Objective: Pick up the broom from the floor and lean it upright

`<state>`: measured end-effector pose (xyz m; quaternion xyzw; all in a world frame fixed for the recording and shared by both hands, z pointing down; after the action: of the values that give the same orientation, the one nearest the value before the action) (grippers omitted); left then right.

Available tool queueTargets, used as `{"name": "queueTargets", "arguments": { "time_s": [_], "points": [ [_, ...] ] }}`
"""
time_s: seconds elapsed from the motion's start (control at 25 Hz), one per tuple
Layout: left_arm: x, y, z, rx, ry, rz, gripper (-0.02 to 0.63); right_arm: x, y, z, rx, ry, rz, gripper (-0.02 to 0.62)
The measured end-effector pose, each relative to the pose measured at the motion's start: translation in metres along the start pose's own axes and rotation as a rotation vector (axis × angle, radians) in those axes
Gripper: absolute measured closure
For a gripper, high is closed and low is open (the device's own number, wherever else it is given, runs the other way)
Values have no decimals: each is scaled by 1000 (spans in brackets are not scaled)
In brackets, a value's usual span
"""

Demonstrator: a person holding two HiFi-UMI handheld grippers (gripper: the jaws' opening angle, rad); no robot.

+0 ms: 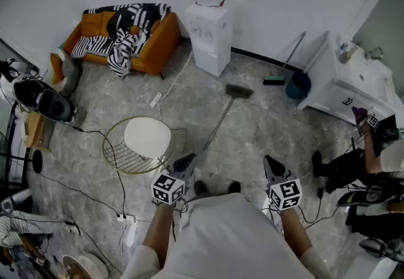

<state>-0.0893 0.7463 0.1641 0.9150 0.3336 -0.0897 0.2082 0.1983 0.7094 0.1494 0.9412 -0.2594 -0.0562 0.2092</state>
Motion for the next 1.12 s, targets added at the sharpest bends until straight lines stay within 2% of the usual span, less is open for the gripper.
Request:
{"name": "queueTargets", "arguments": {
  "time_s": [0.68,0.92,1.12],
  "points": [
    [30,24,-3,-11,-5,70,578,40,-1,-3,2,35,55,595],
    [25,28,-3,-11,-21,102,578,50,9,-19,-43,71,62,595],
    [9,35,-11,-36,-33,98,578,50,25,-29,-70,113,62,595]
  ]
}}
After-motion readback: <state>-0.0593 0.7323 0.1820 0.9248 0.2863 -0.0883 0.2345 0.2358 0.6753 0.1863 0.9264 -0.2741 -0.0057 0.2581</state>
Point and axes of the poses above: the fingertips, and each gripper's own axes: y forward along the fingers, x to its right, z out of its top, the point moved 4 cm from there along -y, backward along the fingers, and after that the axes turned 10 degrees about -z, right-handed, at the moved point
